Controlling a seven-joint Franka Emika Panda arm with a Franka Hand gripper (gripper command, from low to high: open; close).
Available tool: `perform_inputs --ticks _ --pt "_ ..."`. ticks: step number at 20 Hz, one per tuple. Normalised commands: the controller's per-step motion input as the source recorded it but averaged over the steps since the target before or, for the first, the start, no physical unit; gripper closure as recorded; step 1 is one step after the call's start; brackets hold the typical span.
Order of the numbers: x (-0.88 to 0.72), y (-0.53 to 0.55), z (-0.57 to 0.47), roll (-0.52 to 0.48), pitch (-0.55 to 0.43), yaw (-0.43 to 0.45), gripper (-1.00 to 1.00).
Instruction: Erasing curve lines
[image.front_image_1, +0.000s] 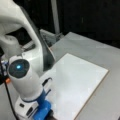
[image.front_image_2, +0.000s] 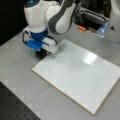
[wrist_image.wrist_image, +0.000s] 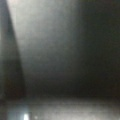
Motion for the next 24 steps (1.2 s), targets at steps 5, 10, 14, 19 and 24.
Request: perform_inputs --ticks 5,10,14,19,24 --pt "0.06 -0.11 -0.01 0.138 -0.034 -0.029 1.0" --pt "0.04 -0.1 -0.02 0.129 -0.048 -0.044 1.0" --pt "0.05 -0.09 -0.02 0.111 -0.05 -0.05 -1.0" --pt "0.04 -0.07 -0.01 0.099 -0.053 -0.058 -1.0" --pt "0.04 -0.06 0.0 0.094 -0.05 -0.066 -1.0"
